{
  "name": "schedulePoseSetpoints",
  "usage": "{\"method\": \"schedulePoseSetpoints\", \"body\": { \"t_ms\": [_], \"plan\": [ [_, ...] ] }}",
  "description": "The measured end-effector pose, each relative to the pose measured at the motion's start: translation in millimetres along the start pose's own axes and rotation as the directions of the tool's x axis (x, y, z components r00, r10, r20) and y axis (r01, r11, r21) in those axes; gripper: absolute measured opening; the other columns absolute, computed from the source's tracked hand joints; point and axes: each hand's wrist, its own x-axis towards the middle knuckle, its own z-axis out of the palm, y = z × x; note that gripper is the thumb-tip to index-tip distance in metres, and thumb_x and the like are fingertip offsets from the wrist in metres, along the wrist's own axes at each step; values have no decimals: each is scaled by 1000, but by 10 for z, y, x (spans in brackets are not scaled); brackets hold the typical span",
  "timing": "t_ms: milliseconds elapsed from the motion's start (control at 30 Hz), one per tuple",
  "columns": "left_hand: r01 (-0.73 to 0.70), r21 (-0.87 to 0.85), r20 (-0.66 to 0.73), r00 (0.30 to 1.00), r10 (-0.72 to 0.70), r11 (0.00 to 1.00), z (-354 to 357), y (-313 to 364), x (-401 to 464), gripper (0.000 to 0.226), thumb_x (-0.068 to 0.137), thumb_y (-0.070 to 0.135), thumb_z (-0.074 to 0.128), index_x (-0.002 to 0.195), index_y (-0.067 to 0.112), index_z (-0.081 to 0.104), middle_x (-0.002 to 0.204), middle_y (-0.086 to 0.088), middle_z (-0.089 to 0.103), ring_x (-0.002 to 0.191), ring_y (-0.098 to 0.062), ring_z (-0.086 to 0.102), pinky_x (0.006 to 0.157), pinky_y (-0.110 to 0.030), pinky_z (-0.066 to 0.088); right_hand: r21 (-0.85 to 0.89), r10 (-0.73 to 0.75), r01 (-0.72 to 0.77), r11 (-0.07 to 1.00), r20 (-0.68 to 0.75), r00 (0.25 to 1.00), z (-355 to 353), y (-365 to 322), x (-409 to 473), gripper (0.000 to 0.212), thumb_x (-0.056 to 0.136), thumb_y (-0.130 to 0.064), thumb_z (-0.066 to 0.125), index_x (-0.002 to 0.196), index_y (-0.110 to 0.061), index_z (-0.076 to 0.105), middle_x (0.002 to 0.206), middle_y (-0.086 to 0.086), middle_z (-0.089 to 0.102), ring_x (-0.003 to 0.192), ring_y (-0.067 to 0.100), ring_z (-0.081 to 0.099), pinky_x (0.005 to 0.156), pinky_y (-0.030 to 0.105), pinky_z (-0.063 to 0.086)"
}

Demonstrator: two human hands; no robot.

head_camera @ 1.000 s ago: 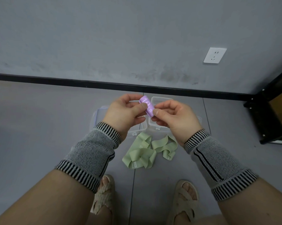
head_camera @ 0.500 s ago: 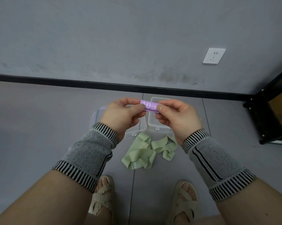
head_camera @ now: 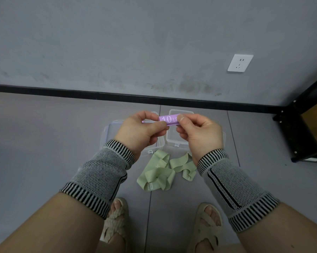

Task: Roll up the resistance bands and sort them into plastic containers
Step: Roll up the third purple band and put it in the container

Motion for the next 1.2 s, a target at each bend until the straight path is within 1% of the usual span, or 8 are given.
{"method": "schedulePoseSetpoints", "body": {
  "t_ms": [133,300,400,567,800,933,1033,1200],
  "plan": [
    [3,0,6,1000,-3,1000,-5,-9,0,15,83,4,66,89,14,56,83,-13,72,62,-8,66,53,-18,46,-1,-14,14,1000,1,1000,-2,1,13,11,83,-9,69,78,-18,71,64,-1,66,60,7,61,65,22,54],
    [9,-30,16,1000,-8,1000,-19,5,-1,15,83,4,66,89,13,56,74,-9,72,59,-8,65,50,-17,45,-6,-24,24,1000,2,1000,9,6,12,10,83,-10,69,78,-18,71,63,0,65,59,7,60,64,23,53],
    [7,-16,21,1000,-7,1000,-21,5,2,15,83,6,67,89,15,55,74,-7,73,60,-9,65,49,-17,43,0,-11,11,1000,-8,1000,23,6,4,9,83,-13,70,78,-20,71,65,-1,67,62,7,62,65,23,54],
    [-9,27,21,1000,9,1000,-27,3,-8,16,84,8,67,89,16,54,73,-6,73,57,-7,64,47,-15,41,2,23,-23,1000,14,1000,38,6,-13,6,82,-15,72,86,-20,72,72,2,70,65,8,64,65,23,52],
    [-27,23,11,1000,27,999,-75,18,-18,15,84,10,67,85,19,55,68,-2,72,55,-5,63,45,-14,41,49,48,-48,998,3,999,63,-51,-50,6,81,-12,72,83,-18,72,69,3,69,66,11,64,69,25,54],
    [-50,20,-16,999,50,999,-80,25,-45,14,83,10,68,86,18,58,67,-2,71,56,-7,62,45,-15,41,45,40,-39,998,-14,999,72,-91,-68,8,80,-13,74,82,-20,73,69,-2,70,67,10,65,69,25,53],
    [-83,38,-52,995,85,996,-84,22,-76,11,81,13,71,88,18,62,70,-2,72,60,-8,63,48,-16,42,47,25,-23,999,-31,999,88,-111,-104,8,79,-13,74,81,-21,73,68,-3,70,67,9,65,70,26,53],
    [-118,-12,-100,988,117,993,-171,52,-132,10,84,14,67,92,19,66,73,-1,72,65,-7,64,55,-17,46,91,28,-27,996,-16,999,213,-166,-144,10,80,-9,73,83,-19,72,66,-2,70,64,9,65,67,25,53]
  ]
}}
